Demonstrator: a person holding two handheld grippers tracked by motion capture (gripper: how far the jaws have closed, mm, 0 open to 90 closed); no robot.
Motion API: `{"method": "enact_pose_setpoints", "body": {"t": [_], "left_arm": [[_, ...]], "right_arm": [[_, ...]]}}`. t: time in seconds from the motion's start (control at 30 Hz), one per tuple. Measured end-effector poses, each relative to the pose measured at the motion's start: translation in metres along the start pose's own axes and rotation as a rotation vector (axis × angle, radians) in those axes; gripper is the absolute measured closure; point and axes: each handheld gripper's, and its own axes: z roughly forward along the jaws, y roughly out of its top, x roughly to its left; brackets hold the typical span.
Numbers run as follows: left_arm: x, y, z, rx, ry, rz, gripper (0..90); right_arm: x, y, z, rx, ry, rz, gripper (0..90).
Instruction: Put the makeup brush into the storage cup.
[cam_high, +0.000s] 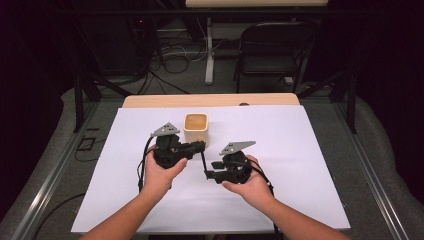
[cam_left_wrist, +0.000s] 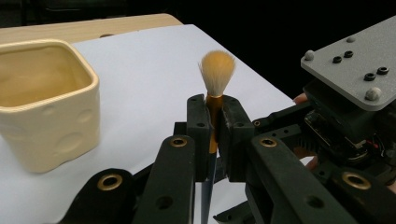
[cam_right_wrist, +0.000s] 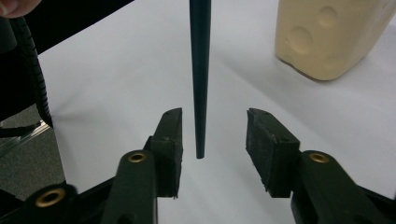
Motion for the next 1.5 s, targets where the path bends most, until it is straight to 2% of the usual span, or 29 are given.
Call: {"method": "enact_pose_setpoints", "body": {"t": [0.33, 0.67, 0.9, 1.17, 1.4, 1.5], "left_arm": [[0.004, 0.001, -0.004, -0.006, 0.026, 0.018, 83.7], [0.006, 0.001, -0.007, -0.015, 0.048, 0.033, 83.7], [0.007, 0.001, -0.011, -0.023, 0.058, 0.047, 83.7], [0.007, 0.003, -0.014, -0.019, 0.073, 0.072, 83.7], [0.007, 0.006, -0.018, -0.02, 0.095, 0.092, 83.7], [0.008, 0.007, -0.021, -0.026, 0.109, 0.102, 83.7]], "right_arm": [[0.0, -0.001, 0.0, -0.012, -0.014, 0.002, 46.9], [0.0, -0.001, 0.0, -0.022, -0.021, -0.005, 45.0], [-0.002, -0.001, -0.004, -0.042, -0.048, -0.031, 42.6], [-0.002, -0.001, -0.005, -0.029, -0.049, -0.032, 39.6], [-0.001, -0.002, -0.007, -0.022, -0.069, -0.06, 35.8], [-0.001, -0.003, -0.008, -0.015, -0.078, -0.091, 33.3]]}}
